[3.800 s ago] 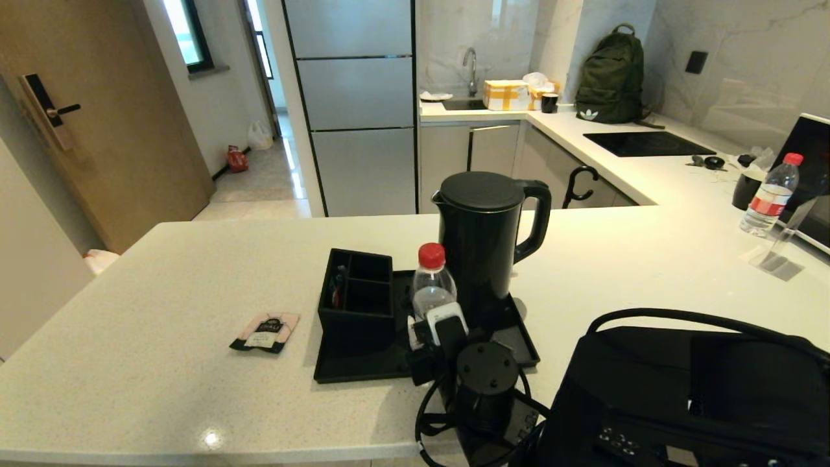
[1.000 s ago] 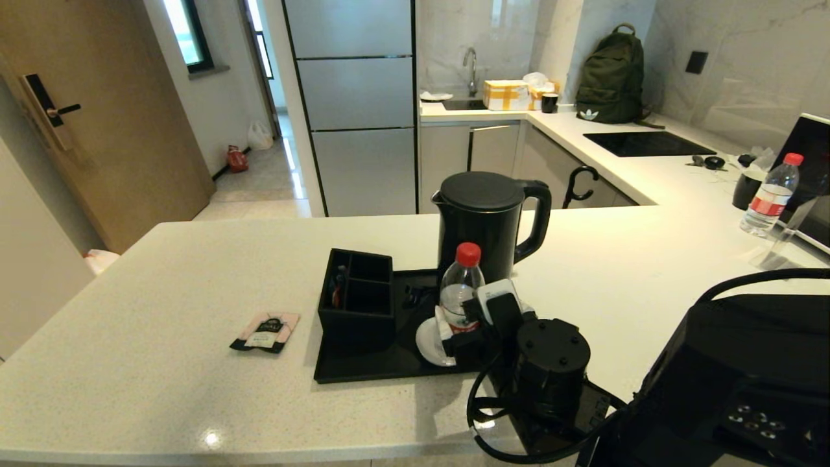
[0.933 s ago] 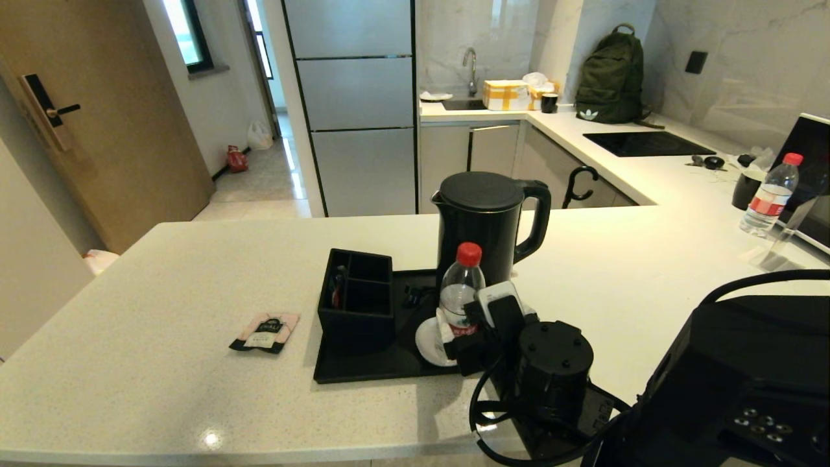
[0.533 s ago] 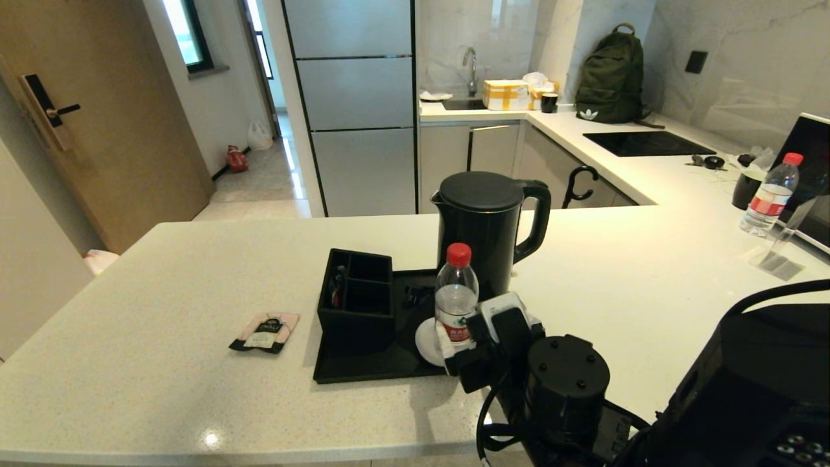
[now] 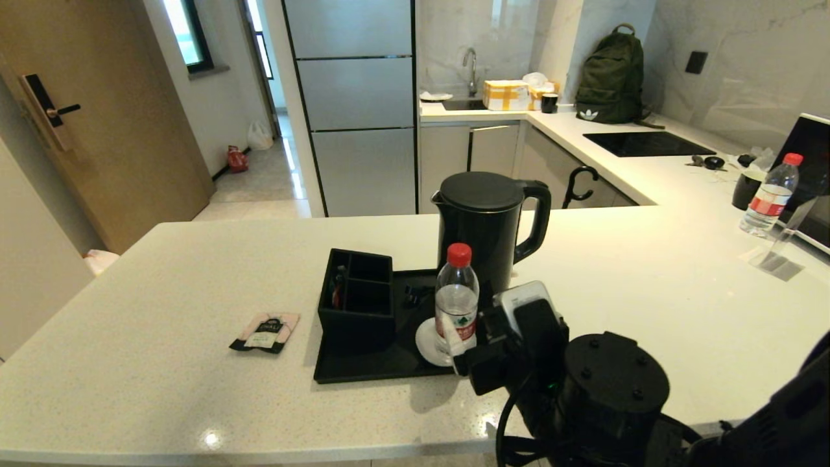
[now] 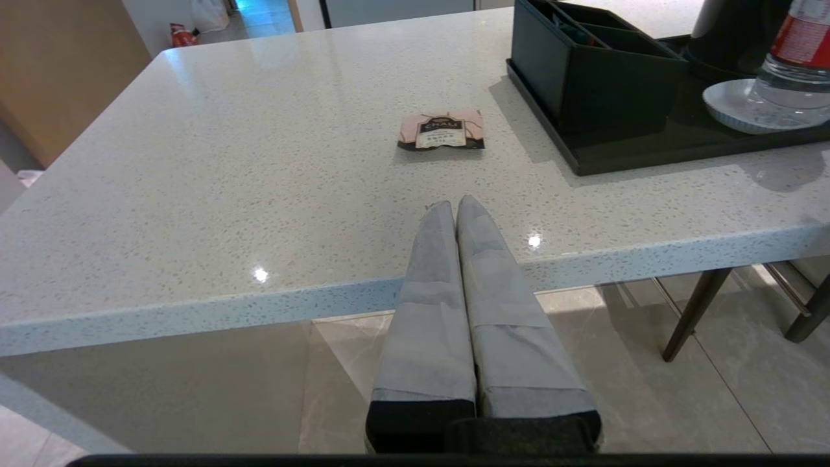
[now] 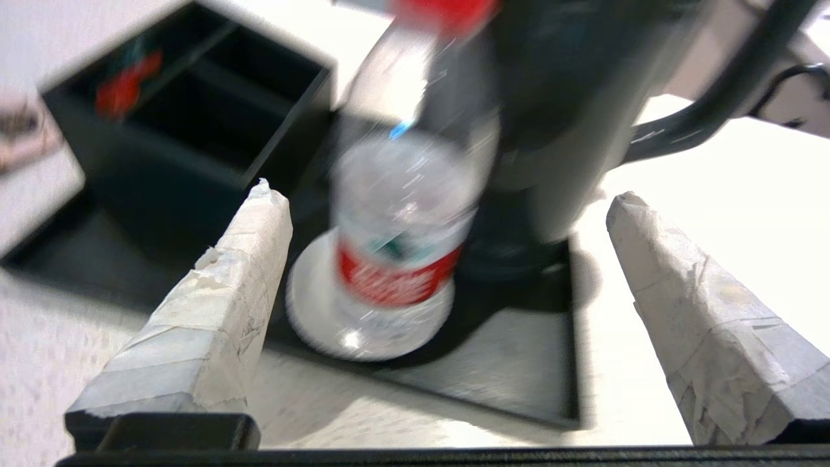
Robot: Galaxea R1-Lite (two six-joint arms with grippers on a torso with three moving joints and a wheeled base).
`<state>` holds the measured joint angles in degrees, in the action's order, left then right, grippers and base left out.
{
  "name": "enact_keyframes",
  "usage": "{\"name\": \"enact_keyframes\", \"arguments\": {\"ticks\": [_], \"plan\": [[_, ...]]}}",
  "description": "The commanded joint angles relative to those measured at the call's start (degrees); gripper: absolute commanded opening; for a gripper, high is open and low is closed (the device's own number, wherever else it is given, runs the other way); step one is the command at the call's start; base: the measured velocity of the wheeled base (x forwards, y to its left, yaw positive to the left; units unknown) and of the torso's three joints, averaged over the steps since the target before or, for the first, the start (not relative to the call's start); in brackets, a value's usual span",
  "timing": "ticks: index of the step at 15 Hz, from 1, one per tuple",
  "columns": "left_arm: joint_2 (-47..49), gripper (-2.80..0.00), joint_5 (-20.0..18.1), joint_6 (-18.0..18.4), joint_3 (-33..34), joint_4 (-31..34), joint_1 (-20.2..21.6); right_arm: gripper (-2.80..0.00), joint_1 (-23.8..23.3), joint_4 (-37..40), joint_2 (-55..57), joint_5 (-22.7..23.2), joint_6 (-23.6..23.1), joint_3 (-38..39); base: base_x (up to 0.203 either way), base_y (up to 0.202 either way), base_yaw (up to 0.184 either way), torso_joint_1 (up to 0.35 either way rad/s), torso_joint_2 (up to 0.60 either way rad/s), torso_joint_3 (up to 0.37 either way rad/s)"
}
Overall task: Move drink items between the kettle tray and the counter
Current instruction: Return the tea bag to its original position
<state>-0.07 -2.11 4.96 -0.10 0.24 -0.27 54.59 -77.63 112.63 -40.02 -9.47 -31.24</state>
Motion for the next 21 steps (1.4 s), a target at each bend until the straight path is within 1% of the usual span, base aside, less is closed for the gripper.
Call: {"name": "enact_keyframes", "arguments": {"ticks": [1,2,3,4,5,7,8,10,13,15,16,17,18,19,20,21], "plan": [[0.1,-2.80,0.0,0.0,0.0,0.0,0.0,0.00,-3.7,4.6,-12.7,-0.4,-0.1,0.0,0.000,0.000,0.000,0.000,0.00,0.000],[0.1,-2.80,0.0,0.0,0.0,0.0,0.0,-2.65,-7.0,8.4,-18.2,-0.6,0.0,-0.4,0.000,0.000,0.000,0.000,0.00,0.000],[0.1,-2.80,0.0,0.0,0.0,0.0,0.0,-2.80,-12.5,12.8,-22.7,-0.7,0.3,-0.9,0.000,0.000,0.000,0.000,0.00,0.000],[0.1,-2.80,0.0,0.0,0.0,0.0,0.0,-2.80,-19.4,17.1,-27.2,-0.9,0.7,-1.3,0.000,0.000,0.000,0.000,0.00,0.000],[0.1,-2.80,0.0,0.0,0.0,0.0,0.0,-2.80,-24.4,21.1,-31.7,-1.1,1.1,-1.5,0.000,0.000,0.000,0.000,0.00,0.000],[0.1,-2.80,0.0,0.0,0.0,0.0,0.0,-2.80,-30.1,29.9,-42.6,-2.5,1.4,-1.6,0.000,0.000,0.000,0.000,0.00,0.000],[0.1,-2.80,0.0,0.0,0.0,0.0,0.0,-2.80,-32.1,35.2,-48.3,-3.5,1.5,-1.9,0.000,0.000,0.000,0.000,0.00,0.000],[0.1,-2.80,0.0,0.0,0.0,0.0,0.0,-2.80,-37.1,49.3,-62.7,-5.4,1.6,-3.5,0.000,0.000,0.000,0.000,0.00,0.000],[0.1,-2.80,0.0,0.0,0.0,0.0,0.0,-2.80,-47.5,74.9,-83.9,-6.6,1.5,-8.5,0.000,0.000,0.000,0.000,0.00,0.000],[0.1,-2.80,0.0,0.0,0.0,0.0,0.0,-2.80,-53.7,92.1,-94.4,-7.4,1.6,-13.1,0.000,0.000,0.000,0.000,0.00,0.000],[0.1,-2.80,0.0,0.0,0.0,0.0,0.0,-2.80,-55.3,99.0,-98.0,-8.5,1.7,-16.5,0.000,0.000,0.000,0.000,0.00,0.000],[0.1,-2.80,0.0,0.0,0.0,0.0,0.0,-2.80,-55.5,104.7,-100.9,-8.2,1.0,-18.8,0.000,0.000,0.000,0.000,0.00,0.000],[0.1,-2.80,0.0,0.0,0.0,0.0,0.0,-2.80,-55.4,108.1,-102.7,-5.9,0.1,-19.9,0.000,0.000,0.000,0.000,0.00,0.000],[0.1,-2.80,0.0,0.0,0.0,0.0,0.0,-2.80,-55.3,108.9,-105.3,0.8,-0.5,-19.1,0.000,0.000,0.000,0.000,0.00,0.000],[0.1,-2.80,0.0,0.0,0.0,0.0,0.0,-2.80,-55.2,109.2,-108.9,8.0,-0.5,-16.6,0.000,0.000,0.000,0.000,0.00,0.000],[0.1,-2.80,0.0,0.0,0.0,0.0,0.0,-2.80,-55.2,108.8,-110.8,14.3,0.7,-12.2,0.000,0.000,0.000,0.000,0.00,0.000]]}}
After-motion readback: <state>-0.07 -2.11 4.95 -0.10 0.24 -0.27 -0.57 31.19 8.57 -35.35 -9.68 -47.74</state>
